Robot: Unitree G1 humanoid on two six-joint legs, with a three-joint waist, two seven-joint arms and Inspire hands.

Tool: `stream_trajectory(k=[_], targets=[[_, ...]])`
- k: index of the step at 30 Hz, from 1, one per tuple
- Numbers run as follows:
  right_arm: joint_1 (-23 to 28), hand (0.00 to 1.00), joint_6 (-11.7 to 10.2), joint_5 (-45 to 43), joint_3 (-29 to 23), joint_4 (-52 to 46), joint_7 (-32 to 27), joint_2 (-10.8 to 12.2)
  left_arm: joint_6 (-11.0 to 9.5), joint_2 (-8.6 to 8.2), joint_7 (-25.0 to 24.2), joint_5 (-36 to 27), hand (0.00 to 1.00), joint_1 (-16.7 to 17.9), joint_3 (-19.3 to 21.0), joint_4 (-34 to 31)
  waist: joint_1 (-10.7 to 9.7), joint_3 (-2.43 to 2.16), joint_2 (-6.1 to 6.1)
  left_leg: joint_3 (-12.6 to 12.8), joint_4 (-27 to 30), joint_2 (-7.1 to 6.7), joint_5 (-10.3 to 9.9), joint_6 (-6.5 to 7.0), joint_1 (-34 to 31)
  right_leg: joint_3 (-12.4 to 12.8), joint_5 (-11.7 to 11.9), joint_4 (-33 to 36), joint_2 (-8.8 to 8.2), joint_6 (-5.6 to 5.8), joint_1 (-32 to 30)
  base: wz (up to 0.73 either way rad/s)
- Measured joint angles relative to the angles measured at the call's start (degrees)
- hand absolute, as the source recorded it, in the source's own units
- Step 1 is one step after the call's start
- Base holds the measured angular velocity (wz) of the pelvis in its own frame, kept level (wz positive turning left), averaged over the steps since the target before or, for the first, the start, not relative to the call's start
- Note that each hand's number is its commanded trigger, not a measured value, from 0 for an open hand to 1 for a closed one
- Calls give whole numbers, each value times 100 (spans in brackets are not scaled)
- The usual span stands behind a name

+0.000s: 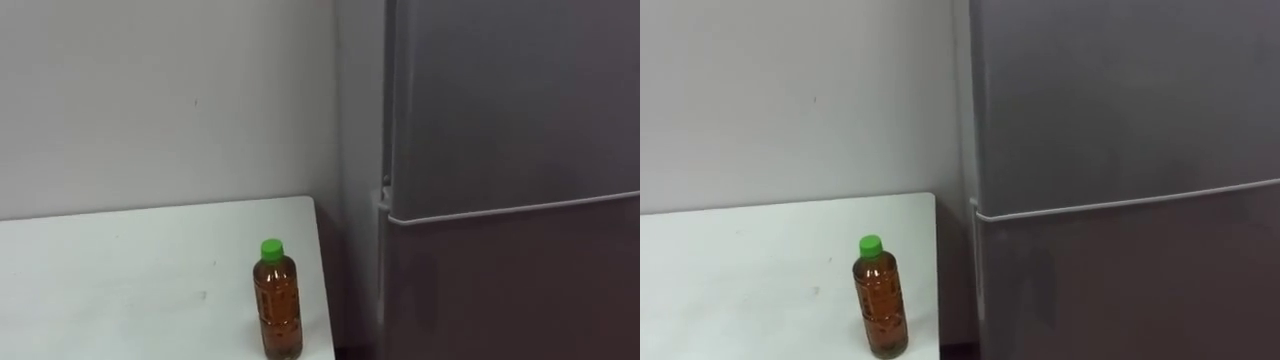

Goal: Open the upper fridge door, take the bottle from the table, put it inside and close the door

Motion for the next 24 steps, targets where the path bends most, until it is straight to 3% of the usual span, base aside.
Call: stream_trajectory(k=[4, 12, 20, 24], targets=[[-8, 0, 57, 24, -3, 26, 7, 21, 178, 1, -353, 0, 0, -301, -282, -41, -74, 5, -2, 18, 3, -3, 0, 0, 28, 16, 5, -35, 3, 1, 86, 0], [-339, 0, 124, 44, -2, 267, 59, 119, 649, -9, -1425, 235, 0, -792, -767, -34, -357, 70, -46, 9, -7, -1, 0, 0, 12, 17, 1, -39, 4, 5, 69, 0], [-426, 0, 321, 42, 1, 262, 177, 92, 1212, -58, -2302, 251, 0, -1126, -1173, -45, -472, -5, 17, 132, -27, 5, 2, 1, 12, 168, 5, -17, 14, 0, -36, -8], [-495, 0, 381, 55, 49, 266, 237, 94, 1357, -56, -2389, 238, 0, -1425, -1408, -44, -623, -7, 28, 146, -33, 5, 2, 1, 0, 179, 7, -17, 15, 0, -33, -2]])
